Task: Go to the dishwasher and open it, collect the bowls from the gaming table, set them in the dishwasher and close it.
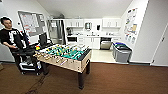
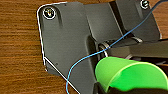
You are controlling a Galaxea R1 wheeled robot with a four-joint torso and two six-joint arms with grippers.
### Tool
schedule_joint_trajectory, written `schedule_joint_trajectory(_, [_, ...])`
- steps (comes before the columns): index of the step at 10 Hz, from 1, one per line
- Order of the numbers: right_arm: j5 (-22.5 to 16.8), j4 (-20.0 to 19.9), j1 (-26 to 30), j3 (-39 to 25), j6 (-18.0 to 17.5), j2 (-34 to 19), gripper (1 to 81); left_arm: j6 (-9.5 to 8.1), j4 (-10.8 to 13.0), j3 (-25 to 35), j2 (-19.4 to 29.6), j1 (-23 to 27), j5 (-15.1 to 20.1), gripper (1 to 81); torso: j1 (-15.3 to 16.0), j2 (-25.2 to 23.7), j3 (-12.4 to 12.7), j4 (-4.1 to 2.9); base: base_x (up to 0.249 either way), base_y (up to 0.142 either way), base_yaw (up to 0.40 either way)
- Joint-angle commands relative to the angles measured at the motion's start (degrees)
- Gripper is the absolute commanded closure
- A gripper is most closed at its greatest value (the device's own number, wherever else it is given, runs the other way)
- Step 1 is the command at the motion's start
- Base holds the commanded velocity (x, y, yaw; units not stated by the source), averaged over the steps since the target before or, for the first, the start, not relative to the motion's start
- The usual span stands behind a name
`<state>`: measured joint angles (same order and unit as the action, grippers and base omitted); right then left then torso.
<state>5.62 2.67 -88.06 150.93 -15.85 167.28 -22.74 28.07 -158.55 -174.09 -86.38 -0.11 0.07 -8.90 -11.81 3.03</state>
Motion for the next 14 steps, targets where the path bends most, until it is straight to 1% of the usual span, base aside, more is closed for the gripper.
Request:
schedule_joint_trajectory(1, [-2.7, 0.7, 2.6, -0.1, 0.2, -0.4, 81.1, 0.06, 0.5, 0.1, 0.0, 2.6, 2.6, 81.1, 0.0, 0.0, 0.0, 0.0, 0.139, -0.08, 0.0])
schedule_joint_trajectory(14, [-2.6, 1.0, 2.9, 0.1, 0.2, 0.1, 81.1, -0.03, 0.3, 0.1, -0.6, 2.6, 2.7, 81.1, 0.0, 0.0, 0.0, 0.0, 0.139, -0.093, 0.0])
